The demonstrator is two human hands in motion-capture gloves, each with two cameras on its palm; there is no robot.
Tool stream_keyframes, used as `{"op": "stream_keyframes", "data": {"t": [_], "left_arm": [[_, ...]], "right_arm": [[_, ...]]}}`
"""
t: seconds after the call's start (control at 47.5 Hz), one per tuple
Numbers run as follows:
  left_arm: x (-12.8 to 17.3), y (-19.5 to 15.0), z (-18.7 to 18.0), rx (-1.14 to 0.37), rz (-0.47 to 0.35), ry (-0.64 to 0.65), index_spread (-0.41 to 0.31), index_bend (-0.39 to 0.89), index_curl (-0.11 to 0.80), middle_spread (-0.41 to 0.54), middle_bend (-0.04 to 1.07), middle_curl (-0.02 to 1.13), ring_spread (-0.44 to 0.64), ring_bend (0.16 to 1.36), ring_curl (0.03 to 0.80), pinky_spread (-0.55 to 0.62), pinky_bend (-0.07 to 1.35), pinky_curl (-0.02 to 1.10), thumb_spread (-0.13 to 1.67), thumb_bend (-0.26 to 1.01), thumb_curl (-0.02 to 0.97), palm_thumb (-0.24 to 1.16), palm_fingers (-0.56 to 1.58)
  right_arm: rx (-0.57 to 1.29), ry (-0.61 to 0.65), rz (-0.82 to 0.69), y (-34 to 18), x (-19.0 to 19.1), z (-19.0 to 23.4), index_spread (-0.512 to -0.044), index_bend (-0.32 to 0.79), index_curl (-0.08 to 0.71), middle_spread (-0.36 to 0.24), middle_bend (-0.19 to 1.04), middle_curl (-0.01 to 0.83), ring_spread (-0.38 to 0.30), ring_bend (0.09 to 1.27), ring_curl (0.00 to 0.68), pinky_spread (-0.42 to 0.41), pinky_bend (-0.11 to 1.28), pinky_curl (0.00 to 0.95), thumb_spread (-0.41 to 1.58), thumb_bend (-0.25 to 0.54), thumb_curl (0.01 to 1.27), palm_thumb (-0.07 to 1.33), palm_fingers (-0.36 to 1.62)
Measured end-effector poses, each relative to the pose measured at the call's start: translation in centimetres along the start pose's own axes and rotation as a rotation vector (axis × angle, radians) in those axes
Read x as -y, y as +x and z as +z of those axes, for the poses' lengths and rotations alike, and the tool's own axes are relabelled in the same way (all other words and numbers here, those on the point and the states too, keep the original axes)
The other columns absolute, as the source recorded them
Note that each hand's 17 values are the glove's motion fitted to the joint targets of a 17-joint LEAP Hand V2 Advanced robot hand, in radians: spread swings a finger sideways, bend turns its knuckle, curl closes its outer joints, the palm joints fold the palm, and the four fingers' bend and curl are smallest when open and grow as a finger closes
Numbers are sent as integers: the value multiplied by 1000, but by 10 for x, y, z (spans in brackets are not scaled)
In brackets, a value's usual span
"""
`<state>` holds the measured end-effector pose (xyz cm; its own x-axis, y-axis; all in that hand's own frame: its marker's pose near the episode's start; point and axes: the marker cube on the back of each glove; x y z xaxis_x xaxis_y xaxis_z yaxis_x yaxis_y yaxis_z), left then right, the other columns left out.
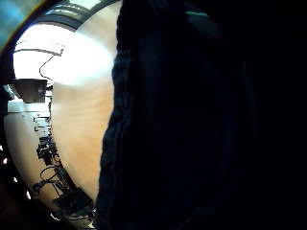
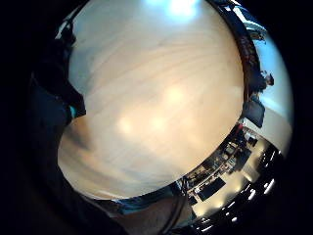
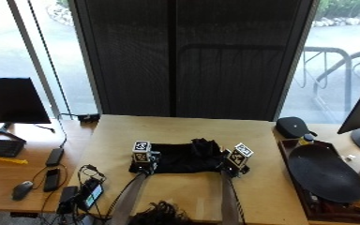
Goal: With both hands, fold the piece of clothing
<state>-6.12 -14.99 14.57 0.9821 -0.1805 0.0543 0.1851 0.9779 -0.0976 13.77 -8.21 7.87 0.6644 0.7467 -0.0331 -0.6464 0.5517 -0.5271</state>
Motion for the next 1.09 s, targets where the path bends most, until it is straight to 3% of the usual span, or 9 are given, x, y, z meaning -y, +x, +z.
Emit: {"op": "stream_keyframes", "data": {"t": [0.105,0.253,0.379,0.484,0.59,0.695,0.8,0.926,1.095], "left_arm": [[-14,6,-1,-48,14,-103,-134,179,401,30,168,342,223,485,336,339,431,335,1459,-7,193,171,301],[-26,10,-1,-82,9,-203,-132,177,408,31,171,344,237,482,333,352,425,341,1475,-6,191,157,304],[-24,11,0,-89,8,-181,-132,175,412,24,174,346,244,476,329,358,422,346,1485,-6,188,144,303],[-23,19,-1,-125,39,-164,-132,174,415,21,177,348,250,466,327,361,422,351,1489,-4,187,138,299],[-25,28,-3,-153,54,-172,-132,173,416,20,177,351,253,461,324,363,417,353,1493,-4,187,135,303],[-19,35,-3,-147,56,-180,-132,172,417,19,176,352,255,460,323,364,414,357,1495,-3,187,133,304],[-13,50,-17,-270,148,-249,-131,178,420,13,182,357,260,452,320,365,404,358,1494,0,191,143,314],[2,33,-60,-520,131,-249,-137,147,406,-2,194,365,225,490,324,324,396,353,1476,-7,193,132,416],[22,-2,-132,-846,209,73,-138,113,372,-34,241,392,120,554,345,242,382,359,1476,10,206,169,572]], "right_arm": [[121,118,-116,-12,15,-7,-158,-99,38,-9,331,417,-186,834,481,-212,879,416,1247,66,382,864,836],[403,59,-248,-24,17,-13,-155,-12,7,-121,503,489,-226,857,498,-273,840,410,1138,73,425,972,891],[647,252,-258,-24,27,-31,-204,144,77,-179,465,493,-252,710,457,-291,778,385,970,50,481,1034,956],[808,125,-217,-21,7,-32,-231,128,114,-196,413,493,-268,638,436,-297,757,376,866,35,520,1079,993],[922,162,-254,-30,1,-44,-252,127,147,-210,339,484,-280,584,420,-299,727,368,769,10,554,1103,1016],[997,482,-459,-61,1,-79,-263,114,171,-212,268,474,-287,563,411,-308,692,359,705,-10,582,1124,1052],[1106,602,-852,-113,-43,-108,-268,113,190,-210,219,470,-290,537,409,-312,665,355,645,-24,604,1119,1070],[805,457,-613,-154,-113,-98,-272,104,205,-208,179,465,-285,514,407,-314,646,355,589,-29,627,1099,1078],[603,552,-808,-237,-153,-61,-282,99,216,-245,158,450,-283,511,410,-316,642,356,538,-27,652,1094,1083]]}}
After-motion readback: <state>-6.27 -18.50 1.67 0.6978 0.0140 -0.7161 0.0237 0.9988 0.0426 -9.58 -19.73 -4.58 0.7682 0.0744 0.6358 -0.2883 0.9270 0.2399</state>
